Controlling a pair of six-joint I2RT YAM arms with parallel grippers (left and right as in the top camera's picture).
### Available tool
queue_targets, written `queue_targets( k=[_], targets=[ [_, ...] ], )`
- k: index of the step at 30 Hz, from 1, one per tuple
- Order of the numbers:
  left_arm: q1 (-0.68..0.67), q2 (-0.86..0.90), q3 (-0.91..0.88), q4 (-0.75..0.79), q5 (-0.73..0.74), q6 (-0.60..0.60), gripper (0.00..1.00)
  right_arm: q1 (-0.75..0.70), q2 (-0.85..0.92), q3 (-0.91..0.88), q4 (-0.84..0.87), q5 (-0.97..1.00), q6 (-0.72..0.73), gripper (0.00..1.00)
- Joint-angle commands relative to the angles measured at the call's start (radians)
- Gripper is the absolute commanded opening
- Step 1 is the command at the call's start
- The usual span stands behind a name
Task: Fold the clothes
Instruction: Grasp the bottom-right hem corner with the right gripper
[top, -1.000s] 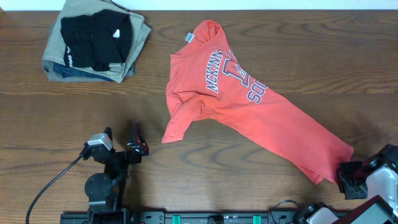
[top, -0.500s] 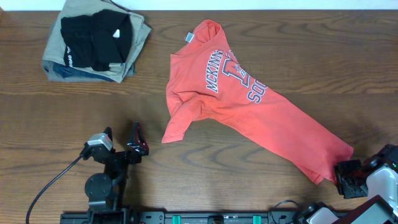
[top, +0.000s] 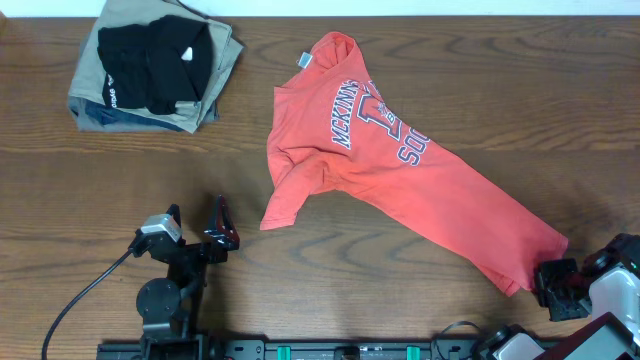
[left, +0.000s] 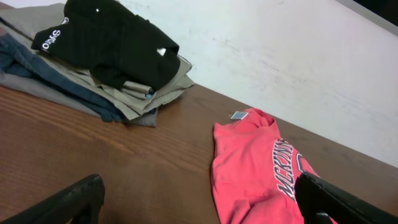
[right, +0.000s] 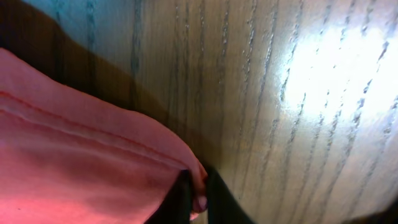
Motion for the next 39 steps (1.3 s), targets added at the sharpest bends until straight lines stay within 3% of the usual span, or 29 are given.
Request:
queue_targets(
  k=[1, 11, 26, 39],
  targets=[
    [0.004, -0.006, -0.017, -0.033, 0.014, -0.002, 0.98, -0.014, 0.02, -0.022, -0.002, -0.015, 0.002, 0.01],
    [0.004, -0.006, -0.017, -0.033, 0.014, -0.002, 0.98, -0.014, -0.023, 0.091, -0.117, 0.112, 0.029, 0.01],
    [0.004, -0.006, -0.017, -0.033, 0.014, -0.002, 0.98, -0.014, -0.165, 0.388, -0.239, -0.044, 0.029, 0.01],
    [0.004, -0.006, -0.017, -0.033, 0.014, -0.002, 0.98, -0.01, -0.178, 0.312, -0.159, -0.068, 0.029, 0.01]
  ],
)
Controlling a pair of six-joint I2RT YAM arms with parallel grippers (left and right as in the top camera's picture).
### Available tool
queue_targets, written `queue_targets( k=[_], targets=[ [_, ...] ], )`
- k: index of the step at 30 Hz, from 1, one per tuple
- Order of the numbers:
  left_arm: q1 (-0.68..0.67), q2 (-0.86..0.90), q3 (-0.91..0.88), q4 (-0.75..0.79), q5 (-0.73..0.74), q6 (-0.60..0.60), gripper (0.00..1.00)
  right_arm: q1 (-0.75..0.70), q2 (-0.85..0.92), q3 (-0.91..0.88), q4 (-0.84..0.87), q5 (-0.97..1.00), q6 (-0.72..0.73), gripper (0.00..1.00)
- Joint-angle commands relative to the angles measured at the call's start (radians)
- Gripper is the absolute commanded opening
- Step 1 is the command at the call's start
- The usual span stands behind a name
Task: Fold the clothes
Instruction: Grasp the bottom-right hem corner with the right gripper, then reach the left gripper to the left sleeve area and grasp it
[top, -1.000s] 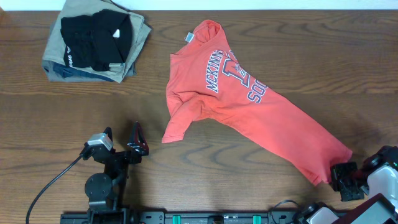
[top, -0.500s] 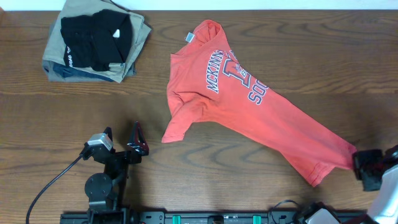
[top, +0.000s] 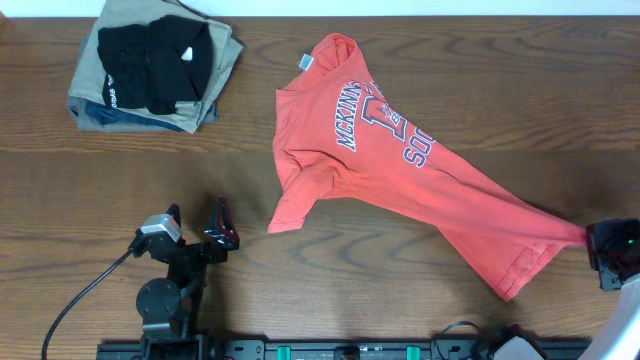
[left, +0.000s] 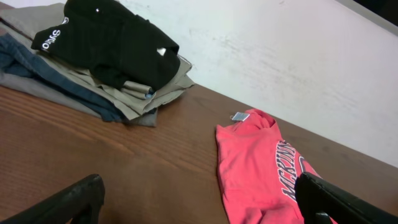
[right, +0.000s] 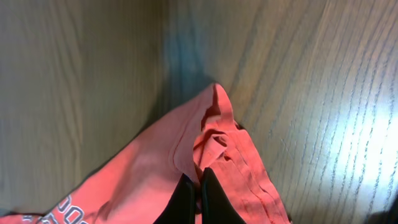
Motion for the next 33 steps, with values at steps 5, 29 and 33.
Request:
queue_targets(
  k=[5, 29, 33],
  targets=[
    [0.004, -0.006, -0.017, -0.033, 0.014, -0.002, 0.98, -0.01, -0.001, -0.062, 0.032, 0.003, 0.009, 0.01],
    [0.004, 0.142, 0.21, -0.015, 0.56, -0.298, 0.98, -0.009, -0.001, -0.064, 0.04, 0.002, 0.009, 0.01],
    [0.003, 0.34, 0.406, -0.18, 0.576, -0.116, 0.98, -0.009, -0.001, -0.064, 0.039, 0.002, 0.009, 0.01]
  ],
)
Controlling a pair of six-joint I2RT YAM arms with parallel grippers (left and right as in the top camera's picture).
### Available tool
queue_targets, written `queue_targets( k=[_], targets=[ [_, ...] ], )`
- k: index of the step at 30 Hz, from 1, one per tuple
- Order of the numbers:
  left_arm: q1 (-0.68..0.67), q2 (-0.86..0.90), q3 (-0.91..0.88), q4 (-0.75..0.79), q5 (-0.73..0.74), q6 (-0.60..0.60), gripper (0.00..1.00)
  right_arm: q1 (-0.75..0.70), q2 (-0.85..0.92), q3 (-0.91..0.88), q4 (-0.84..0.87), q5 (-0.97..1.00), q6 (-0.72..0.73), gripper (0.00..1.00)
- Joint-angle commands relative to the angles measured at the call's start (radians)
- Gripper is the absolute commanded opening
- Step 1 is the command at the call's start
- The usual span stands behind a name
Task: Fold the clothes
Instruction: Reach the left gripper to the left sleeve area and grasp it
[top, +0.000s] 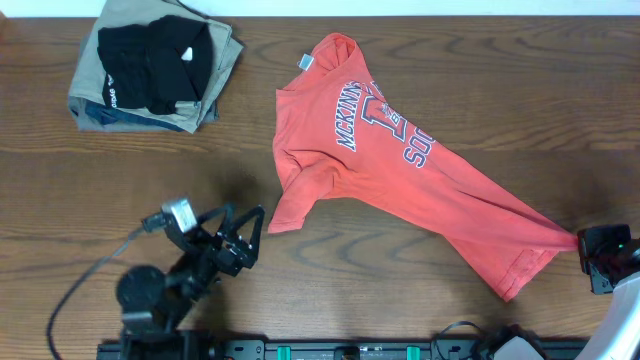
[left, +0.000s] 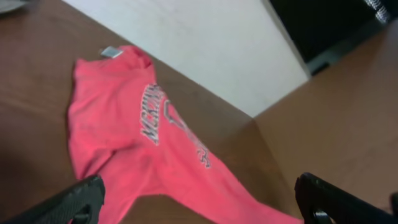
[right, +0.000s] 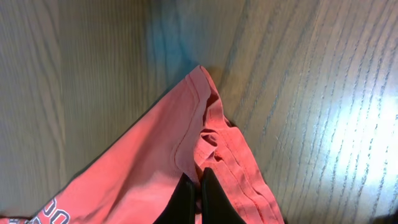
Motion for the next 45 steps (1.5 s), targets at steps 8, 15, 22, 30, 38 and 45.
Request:
queue_targets(
  k=[8, 15, 22, 30, 38, 45],
  targets=[
    [-0.071, 0.593, 0.569, -0.624, -0.164, 0.472, 0.98, -0.009, -0.002, -0.005, 0.0, 0.003, 0.006, 0.01],
    [-0.187, 0.913, 0.674, -0.731, -0.237, 0.471, 0.98, -0.009, -0.002, -0.005, 0.0, 0.003, 0.006, 0.01],
    [-0.195, 1.155, 0.673, -0.689, -0.222, 0.419, 0.98, -0.009, -0.002, -0.005, 0.0, 0.003, 0.006, 0.01],
    [-0.22, 1.378, 0.673, -0.666, -0.237, 0.429, 0.98, -0.009, 0.0, -0.005, 0.003, 0.003, 0.003, 0.01],
    [-0.28, 1.491, 0.673, -0.609, -0.358, 0.378, 0.99, -0.009, 0.0, -0.005, 0.003, 0.003, 0.003, 0.01],
    [-0.289, 1.521, 0.673, -0.581, -0.385, 0.364, 0.86, -0.009, 0.0, -0.006, 0.003, 0.003, 0.003, 0.01]
  ],
)
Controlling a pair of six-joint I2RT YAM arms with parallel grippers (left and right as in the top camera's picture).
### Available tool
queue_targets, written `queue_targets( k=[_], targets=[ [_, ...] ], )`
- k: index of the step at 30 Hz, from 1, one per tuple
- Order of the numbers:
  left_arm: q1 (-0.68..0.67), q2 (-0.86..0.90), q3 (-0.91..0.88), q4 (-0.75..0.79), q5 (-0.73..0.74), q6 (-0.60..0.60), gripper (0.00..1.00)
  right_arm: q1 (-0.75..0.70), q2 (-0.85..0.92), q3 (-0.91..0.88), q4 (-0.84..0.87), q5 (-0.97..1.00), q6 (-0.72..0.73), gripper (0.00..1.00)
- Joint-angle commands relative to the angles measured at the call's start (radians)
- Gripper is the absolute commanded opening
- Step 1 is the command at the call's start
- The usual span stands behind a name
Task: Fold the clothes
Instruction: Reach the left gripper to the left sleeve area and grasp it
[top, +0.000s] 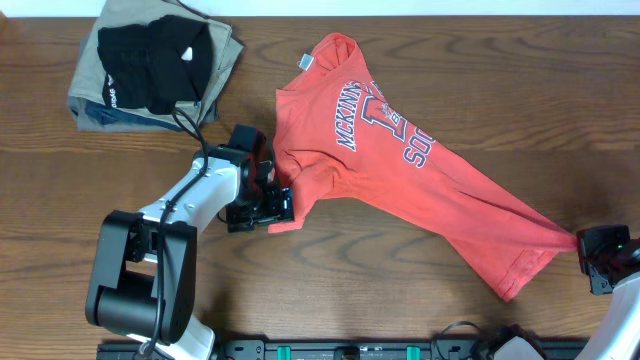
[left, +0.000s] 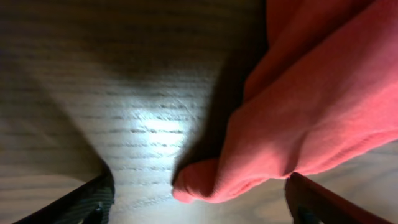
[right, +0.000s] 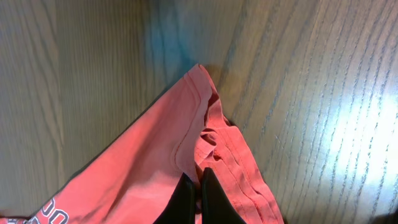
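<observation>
A red T-shirt (top: 400, 170) with navy lettering lies print-up, stretched diagonally from the collar at the top to the hem at lower right. My left gripper (top: 268, 210) is down at the tip of the shirt's left sleeve (top: 285, 222). In the left wrist view it (left: 199, 208) is open, and the rounded sleeve tip (left: 205, 183) lies between the two fingers (left: 93, 199) on the wood. My right gripper (top: 597, 255) is shut on the hem corner (right: 211, 134), which bunches around the closed fingers (right: 186, 199).
A stack of folded clothes (top: 150, 65), black on top of tan and blue, sits at the table's back left. A black cable (top: 185, 125) runs from the stack's side towards the left arm. The table's front edge lies just beyond the right gripper.
My left arm has gone from the front left of the table to the shirt's left sleeve, its open jaws now either side of the sleeve tip. The right gripper and shirt are unchanged.
At first my right gripper was shut on the hem corner at the front right, with the left arm parked and open. Then the hem was further right and the shirt drawn out longer. The left arm then turned towards the shirt and now stands at the sleeve.
</observation>
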Motion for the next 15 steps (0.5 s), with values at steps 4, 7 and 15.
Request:
queue_targets(
  k=[4, 7, 15],
  targets=[
    [-0.026, 0.027, 0.007, 0.034, -0.046, -0.022, 0.84, -0.009, -0.001, -0.001, 0.002, 0.003, 0.003, 0.01],
    [-0.06, 0.028, 0.007, 0.047, -0.085, -0.037, 0.85, -0.009, -0.001, -0.001, 0.002, 0.003, 0.003, 0.01],
    [-0.135, 0.032, 0.007, 0.065, -0.174, -0.108, 0.68, -0.009, -0.001, -0.001, 0.003, 0.003, 0.003, 0.01]
  ],
)
